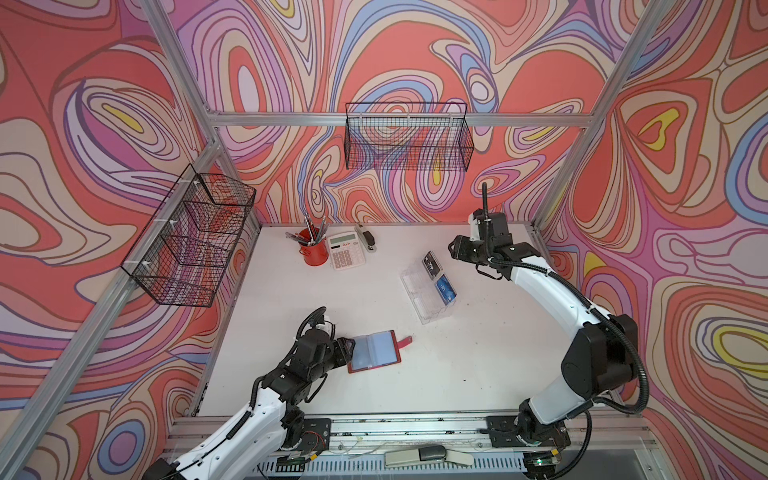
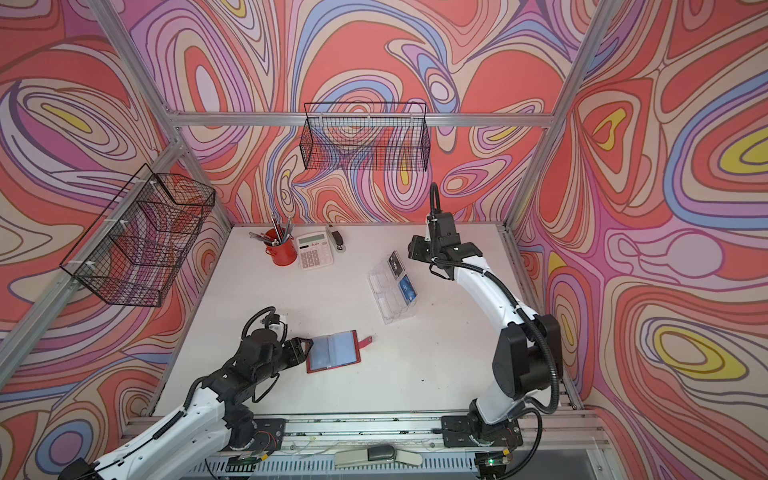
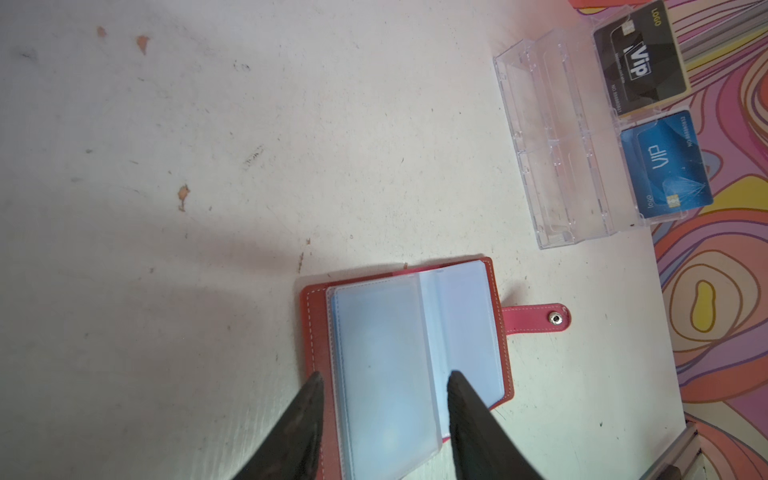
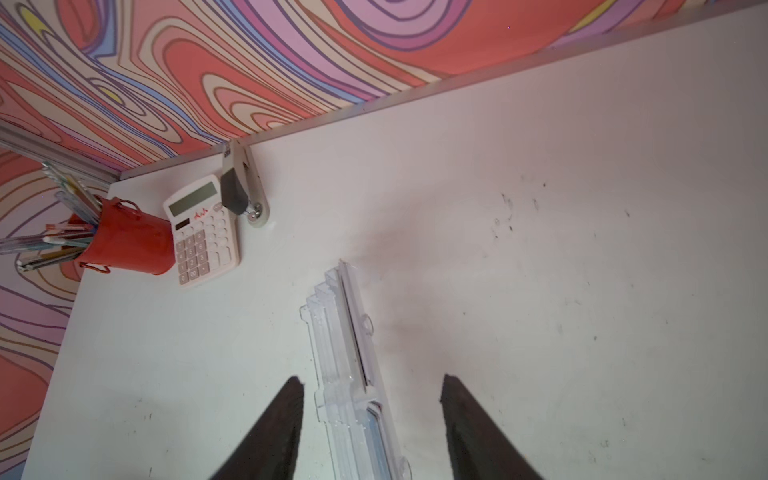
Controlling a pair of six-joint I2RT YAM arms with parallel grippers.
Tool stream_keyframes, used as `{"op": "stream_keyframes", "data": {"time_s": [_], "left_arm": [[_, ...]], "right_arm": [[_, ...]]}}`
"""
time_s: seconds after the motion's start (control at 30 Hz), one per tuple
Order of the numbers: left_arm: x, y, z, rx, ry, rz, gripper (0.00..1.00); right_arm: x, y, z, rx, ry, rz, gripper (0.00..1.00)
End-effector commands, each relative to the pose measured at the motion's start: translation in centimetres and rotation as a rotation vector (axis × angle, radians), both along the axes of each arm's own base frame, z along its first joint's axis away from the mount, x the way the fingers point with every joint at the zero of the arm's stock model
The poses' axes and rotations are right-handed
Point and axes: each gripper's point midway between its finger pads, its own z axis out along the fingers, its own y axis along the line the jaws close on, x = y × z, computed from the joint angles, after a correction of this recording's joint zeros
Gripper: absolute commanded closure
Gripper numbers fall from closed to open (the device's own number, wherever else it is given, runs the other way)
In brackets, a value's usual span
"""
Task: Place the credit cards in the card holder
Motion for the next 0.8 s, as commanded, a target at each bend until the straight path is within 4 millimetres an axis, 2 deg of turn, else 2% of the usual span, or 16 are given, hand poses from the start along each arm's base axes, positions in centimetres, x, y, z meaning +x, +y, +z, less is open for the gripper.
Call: {"op": "stream_keyframes", "data": {"time_s": [0.0,0.1,0.2,0.33,0.4,0.5,0.77], "left_arm": [[-0.2,0.8,-0.7,0.038,0.012,0.025,0.49],[0.1,0.7,-0.9,0.034,0.011,0.026,0.48],[0.1,0.7,-1.5,0.046,0.03,0.026,0.48],[0.4,0.6,-2.3,0.067,0.062,0.024,0.48],[0.4,0.3,-2.5,0.068,0.08,0.011,0.48],[0.4,-0.3,-2.8,0.059,0.102,-0.016,0.48],[0.5,-1.0,-3.3,0.054,0.131,-0.037,0.48]], "right_arm": [[-0.4,0.9,-0.4,0.002,0.005,0.09,0.43],[-0.1,1.0,-2.6,-0.006,0.049,0.099,0.45],[0.4,2.1,-4.0,0.023,0.075,0.139,0.48],[0.8,3.3,-4.0,0.073,0.065,0.186,0.5],[0.9,4.1,-5.4,0.1,0.1,0.219,0.49],[1.3,4.8,-6.5,0.113,0.143,0.246,0.51],[2.5,6.1,-7.2,0.155,0.185,0.286,0.55]]}}
